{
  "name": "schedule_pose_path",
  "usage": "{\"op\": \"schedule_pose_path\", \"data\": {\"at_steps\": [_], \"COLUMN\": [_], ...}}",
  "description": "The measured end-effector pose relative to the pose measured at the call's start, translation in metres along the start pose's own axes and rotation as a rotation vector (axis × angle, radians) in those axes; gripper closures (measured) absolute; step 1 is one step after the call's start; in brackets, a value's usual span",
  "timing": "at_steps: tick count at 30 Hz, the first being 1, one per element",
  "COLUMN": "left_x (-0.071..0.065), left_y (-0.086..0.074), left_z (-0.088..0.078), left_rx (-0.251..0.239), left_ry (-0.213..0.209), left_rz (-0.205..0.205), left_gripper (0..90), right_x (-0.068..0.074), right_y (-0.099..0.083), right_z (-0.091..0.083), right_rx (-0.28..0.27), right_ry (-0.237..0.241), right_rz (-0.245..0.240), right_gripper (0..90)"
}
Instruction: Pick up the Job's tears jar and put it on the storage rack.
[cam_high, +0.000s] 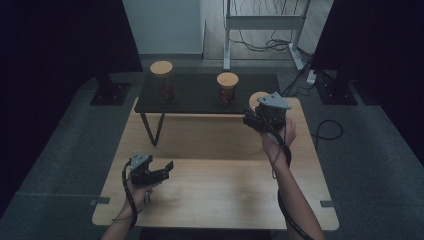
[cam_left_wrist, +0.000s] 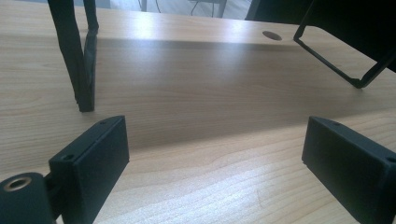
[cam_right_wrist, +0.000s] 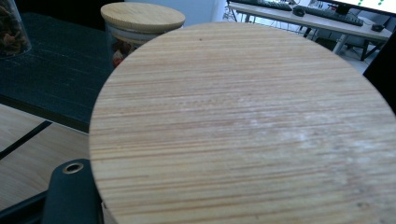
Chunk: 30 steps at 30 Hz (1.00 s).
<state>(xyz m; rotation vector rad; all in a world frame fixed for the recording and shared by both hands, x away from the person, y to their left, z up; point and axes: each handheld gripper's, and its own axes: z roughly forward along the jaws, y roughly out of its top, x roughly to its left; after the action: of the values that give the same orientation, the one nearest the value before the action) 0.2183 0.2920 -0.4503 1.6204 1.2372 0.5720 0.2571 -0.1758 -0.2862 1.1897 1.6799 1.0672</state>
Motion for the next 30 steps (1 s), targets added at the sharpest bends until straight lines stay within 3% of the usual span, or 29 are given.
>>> {"op": "schedule_pose_path", "data": {"at_steps": [30], "left_x": [0.001], "left_y": [-0.001], "left_z": [0.001], "left_rx": [0.006], "left_ry": [0.0], "left_rz": [-0.001], "left_gripper": [6.9], "right_x": [-0.007], "right_y": [0.014], "right_z": [0.021], "right_rx": [-0.004], "right_ry": [-0.029], "right_rz": [-0.006], "right_gripper": [25.1]}}
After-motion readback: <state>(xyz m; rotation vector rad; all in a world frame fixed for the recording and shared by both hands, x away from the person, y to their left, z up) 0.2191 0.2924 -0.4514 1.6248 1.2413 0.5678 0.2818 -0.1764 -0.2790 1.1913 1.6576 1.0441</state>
